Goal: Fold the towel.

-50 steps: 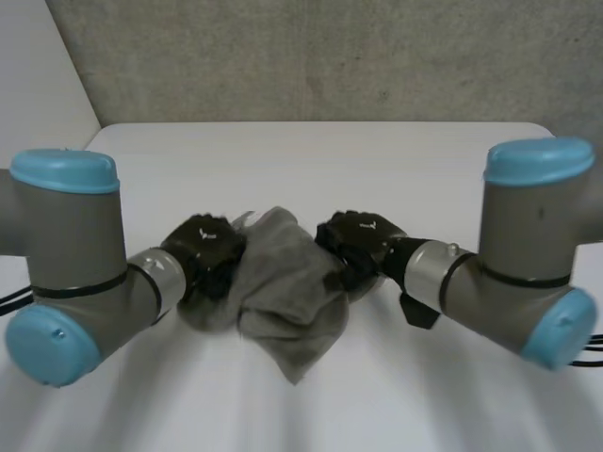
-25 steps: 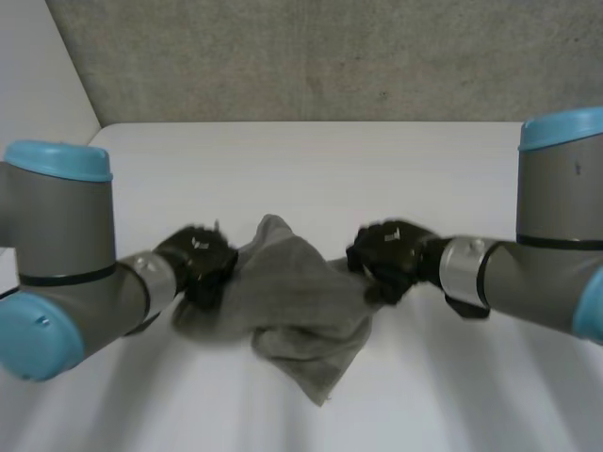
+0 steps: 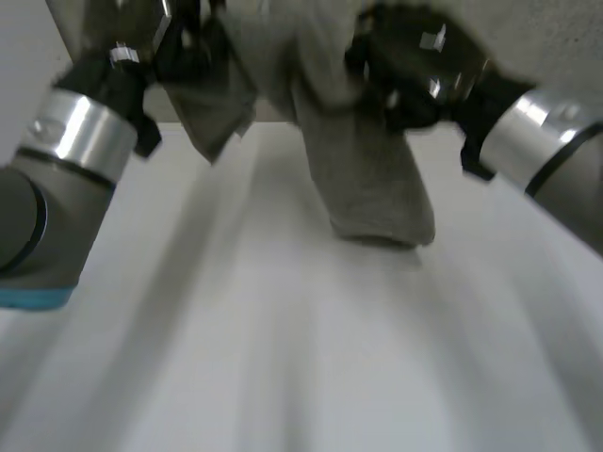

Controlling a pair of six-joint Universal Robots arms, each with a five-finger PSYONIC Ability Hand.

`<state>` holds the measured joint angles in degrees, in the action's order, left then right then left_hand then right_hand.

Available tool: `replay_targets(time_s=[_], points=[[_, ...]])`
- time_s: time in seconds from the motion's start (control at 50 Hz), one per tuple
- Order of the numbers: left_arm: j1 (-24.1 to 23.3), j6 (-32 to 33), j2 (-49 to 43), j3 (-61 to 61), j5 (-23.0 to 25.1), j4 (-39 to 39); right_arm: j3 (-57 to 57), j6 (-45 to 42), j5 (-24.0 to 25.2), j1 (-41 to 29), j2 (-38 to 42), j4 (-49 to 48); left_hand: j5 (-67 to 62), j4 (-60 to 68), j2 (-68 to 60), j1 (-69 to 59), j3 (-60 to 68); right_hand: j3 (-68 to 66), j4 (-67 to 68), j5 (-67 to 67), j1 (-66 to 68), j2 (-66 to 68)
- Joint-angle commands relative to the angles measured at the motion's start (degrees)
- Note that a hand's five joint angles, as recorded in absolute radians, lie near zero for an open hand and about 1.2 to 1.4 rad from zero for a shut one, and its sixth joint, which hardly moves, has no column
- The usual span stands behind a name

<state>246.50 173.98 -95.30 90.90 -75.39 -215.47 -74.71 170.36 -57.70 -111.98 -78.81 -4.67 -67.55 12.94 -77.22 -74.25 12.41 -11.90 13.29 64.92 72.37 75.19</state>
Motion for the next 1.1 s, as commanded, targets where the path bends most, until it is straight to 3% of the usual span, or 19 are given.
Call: replay_targets(time_s=[0.02, 0.04, 0.06, 0.08, 0.1, 0.12, 0.14, 0.18, 0.3, 0.48, 0.6, 0.68, 0.86, 1.1], points=[[4.2, 4.3, -2.4, 8.7, 9.2, 8.2, -7.1, -21.2, 2.6, 0.0, 6.1, 15.5, -2.5, -2.9, -2.8, -5.7, -2.4, 1.9, -3.3, -28.5, -26.0, -28.8], [4.2, 4.4, -2.4, 8.8, 9.2, 8.2, -7.1, -21.2, 2.6, 0.0, 6.1, 15.6, -2.5, -2.9, -2.8, -5.7, -2.4, 1.9, -3.3, -28.7, -26.1, -28.9], [4.4, 6.5, -3.4, 10.5, 10.6, 9.8, -8.0, -26.7, 2.4, 0.0, 8.3, 20.6, -2.5, -2.9, -2.8, -5.7, -2.4, 1.9, -3.3, -52.3, -49.8, -52.6], [4.6, 9.3, -3.9, 11.8, 11.5, 12.1, -8.2, -32.4, 2.0, -0.1, 10.5, 25.5, 14.0, -2.9, 13.7, 10.7, -2.4, 1.9, -3.3, -64.9, -72.1, -75.0], [4.6, 9.4, -3.9, 11.8, 11.5, 12.1, -8.2, -32.5, 2.0, -0.1, 10.5, 25.6, 14.2, -2.9, 13.9, 10.9, -2.4, 1.9, -3.3, -64.9, -72.4, -75.2], [4.9, 12.9, -4.1, 12.6, 12.0, 14.8, -8.0, -36.2, 2.4, 0.4, 11.8, 29.7, 59.6, -2.9, 59.3, 56.3, -2.4, 1.9, -3.3, -64.9, -72.4, -75.2], [4.9, 13.0, -4.1, 12.6, 12.0, 14.8, -8.0, -36.2, 2.4, 0.4, 11.8, 29.7, 60.1, -2.9, 59.8, 56.8, -2.4, 1.9, -3.3, -64.9, -72.4, -75.2], [5.2, 21.1, -4.5, 12.6, 12.0, 20.3, -6.9, -35.9, 1.7, 0.4, 12.6, 31.1, 67.5, -2.9, 67.8, 64.8, -2.4, 1.9, -3.3, -64.9, -72.4, -75.2], [5.3, 31.8, -4.5, 10.3, 10.7, 26.8, -6.1, -24.1, 2.2, 0.9, 9.5, 27.7, 67.5, -2.9, 67.7, 64.7, -2.4, 1.9, -3.3, -64.9, -72.4, -75.2], [4.1, 32.0, -3.4, 8.1, 7.1, 27.8, -9.9, -15.3, 0.7, 1.1, 3.0, 21.1, 67.5, -2.9, 67.5, 64.5, -2.4, 1.9, -3.3, -64.9, -72.4, -75.2], [0.1, 30.9, -3.5, 5.7, 4.2, 27.7, -12.3, -10.7, -7.1, 3.9, 1.6, 14.3, 66.3, -2.9, 66.0, 63.0, -2.4, 1.9, -3.3, -64.9, -72.4, -75.2], [-4.2, 27.2, -5.5, 2.9, 1.0, 27.6, -13.3, -7.6, -11.6, 4.4, 2.4, 10.5, 62.1, -2.9, 61.8, 58.8, -2.4, 1.9, -3.3, -64.9, -72.4, -75.2], [-9.6, 22.3, -19.0, -10.5, -8.3, 28.1, -13.3, -0.1, -13.9, 4.5, 8.3, 7.8, 60.3, -2.9, 59.9, 57.0, -2.4, 1.9, -3.3, -64.9, -69.9, -72.7], [-10.7, 22.8, -31.4, -17.7, -8.2, 29.2, -10.7, 0.7, -14.5, 3.8, 17.6, 6.6, 58.8, -2.9, 58.4, 55.5, -2.4, 1.9, -3.3, -58.1, -55.6, -58.4]])
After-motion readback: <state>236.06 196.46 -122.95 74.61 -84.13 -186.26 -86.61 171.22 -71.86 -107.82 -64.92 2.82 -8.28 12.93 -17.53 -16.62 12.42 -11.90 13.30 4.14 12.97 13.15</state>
